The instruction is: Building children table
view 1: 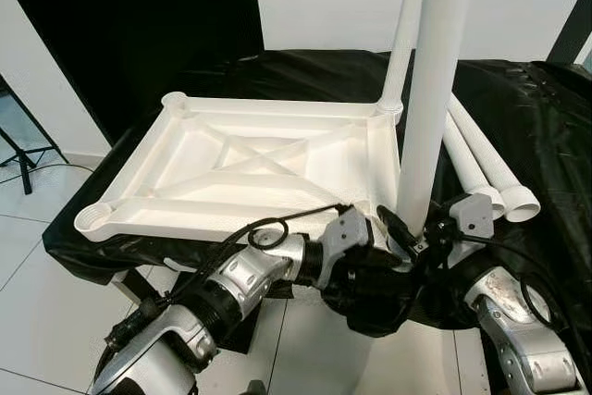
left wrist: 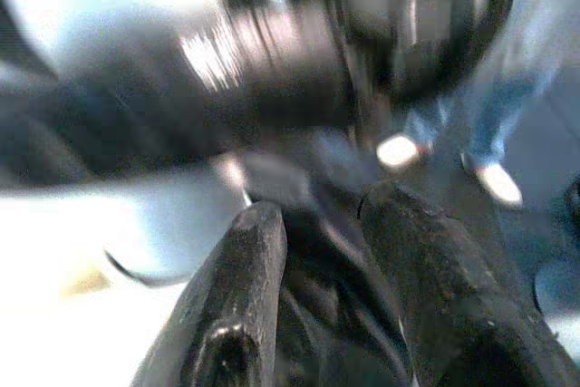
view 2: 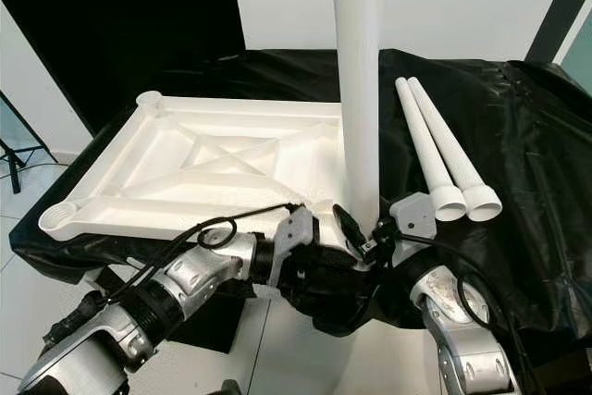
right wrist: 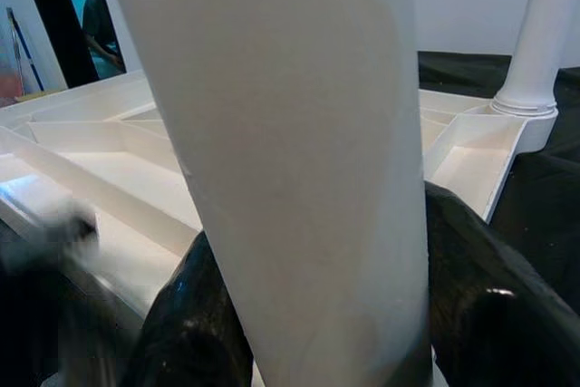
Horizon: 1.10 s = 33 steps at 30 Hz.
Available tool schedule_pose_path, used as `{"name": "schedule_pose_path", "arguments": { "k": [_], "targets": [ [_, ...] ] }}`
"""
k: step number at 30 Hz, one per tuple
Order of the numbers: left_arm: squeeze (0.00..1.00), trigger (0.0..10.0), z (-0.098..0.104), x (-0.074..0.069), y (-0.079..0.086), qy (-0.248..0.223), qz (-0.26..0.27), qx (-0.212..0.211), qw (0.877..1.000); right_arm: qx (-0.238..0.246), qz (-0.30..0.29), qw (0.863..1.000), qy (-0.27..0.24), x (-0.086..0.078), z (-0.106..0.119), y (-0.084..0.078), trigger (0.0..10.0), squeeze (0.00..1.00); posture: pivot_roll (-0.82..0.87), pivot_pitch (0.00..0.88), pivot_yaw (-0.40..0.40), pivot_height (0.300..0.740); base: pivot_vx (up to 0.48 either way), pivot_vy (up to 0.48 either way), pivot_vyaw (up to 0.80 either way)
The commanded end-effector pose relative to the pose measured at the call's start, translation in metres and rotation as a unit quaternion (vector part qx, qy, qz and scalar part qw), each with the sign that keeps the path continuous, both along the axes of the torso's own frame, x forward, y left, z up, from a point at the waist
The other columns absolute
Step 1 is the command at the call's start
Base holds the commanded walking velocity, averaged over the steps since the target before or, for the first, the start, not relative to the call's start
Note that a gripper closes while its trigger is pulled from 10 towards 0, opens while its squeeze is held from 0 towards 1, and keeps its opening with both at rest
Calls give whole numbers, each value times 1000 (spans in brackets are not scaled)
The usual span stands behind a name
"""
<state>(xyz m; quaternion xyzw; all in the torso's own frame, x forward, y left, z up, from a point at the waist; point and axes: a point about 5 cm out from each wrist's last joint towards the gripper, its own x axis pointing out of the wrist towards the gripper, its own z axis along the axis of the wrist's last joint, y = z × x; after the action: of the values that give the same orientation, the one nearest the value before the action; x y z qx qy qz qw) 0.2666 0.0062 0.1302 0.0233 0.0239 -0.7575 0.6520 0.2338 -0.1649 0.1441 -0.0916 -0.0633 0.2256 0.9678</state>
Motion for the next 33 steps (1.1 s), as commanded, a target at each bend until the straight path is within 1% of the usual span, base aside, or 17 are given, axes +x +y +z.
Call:
{"name": "schedule_pose_path", "arguments": {
  "k": [1,6,7,9,10,11,12,19,22,23,24,25,27,28,30,31,33],
  "targets": [
    [0,10000,17,2,6,-7,-21,-37,999,-11,-20,999,39,0,-16,-10,10000,0,86,0,47,740,0,0,0],
    [0,10000,18,6,10,-17,-11,-36,999,-6,-20,999,38,1,-15,-10,10000,0,87,0,45,740,0,0,0],
    [0,10000,13,11,12,-26,4,-20,999,-4,-20,999,37,2,-15,-10,10000,0,88,0,46,740,0,0,0],
    [0,10000,13,11,12,-26,4,-20,999,-4,-20,999,37,2,-15,-10,10000,0,88,0,46,740,0,0,0],
    [0,10000,6,17,14,-36,25,-1,999,-4,-19,999,34,3,-15,-10,10000,0,88,0,45,740,0,0,0],
    [0,10000,-11,30,13,-69,86,57,992,-1,-18,999,31,4,-14,-10,10000,0,83,0,46,740,0,0,0],
    [0,10000,-15,33,12,-78,101,71,989,0,-17,999,30,5,-14,-10,10000,0,83,0,46,740,0,0,0],
    [0,10000,-22,38,8,-93,138,104,980,4,-18,999,29,4,-14,-9,10000,0,79,0,47,740,0,0,0],
    [0,10000,-29,35,11,-91,123,128,980,7,-18,999,29,4,-14,-9,10000,0,76,0,46,740,0,0,0],
    [0,10000,-31,30,14,-78,91,132,984,7,-18,999,30,4,-14,-10,10000,0,78,0,44,740,0,0,0],
    [0,10000,-31,30,14,-78,91,132,984,7,-18,999,30,4,-14,-10,10000,0,78,0,44,740,0,0,0],
    [0,10000,-31,24,19,-58,55,124,989,7,-17,999,30,4,-14,-10,10000,0,78,0,44,740,0,0,0],
    [0,10000,-31,24,19,-58,55,124,989,7,-17,999,30,4,-14,-10,10000,0,78,0,44,740,0,0,0],
    [0,10000,-27,19,24,-32,20,103,994,8,-17,999,30,5,-14,-10,10000,0,84,0,40,740,0,0,0],
    [0,10000,-27,19,24,-32,20,103,994,8,-17,999,30,5,-14,-10,10000,0,84,0,40,740,0,0,0],
    [0,10000,-23,16,28,-15,-6,87,996,8,-17,999,30,5,-13,-10,10000,0,89,0,38,740,0,0,0],
    [0,10000,-22,15,31,-10,-21,84,996,9,-16,999,31,6,-13,-10,10000,0,93,0,36,740,0,0,0]
  ]
}}
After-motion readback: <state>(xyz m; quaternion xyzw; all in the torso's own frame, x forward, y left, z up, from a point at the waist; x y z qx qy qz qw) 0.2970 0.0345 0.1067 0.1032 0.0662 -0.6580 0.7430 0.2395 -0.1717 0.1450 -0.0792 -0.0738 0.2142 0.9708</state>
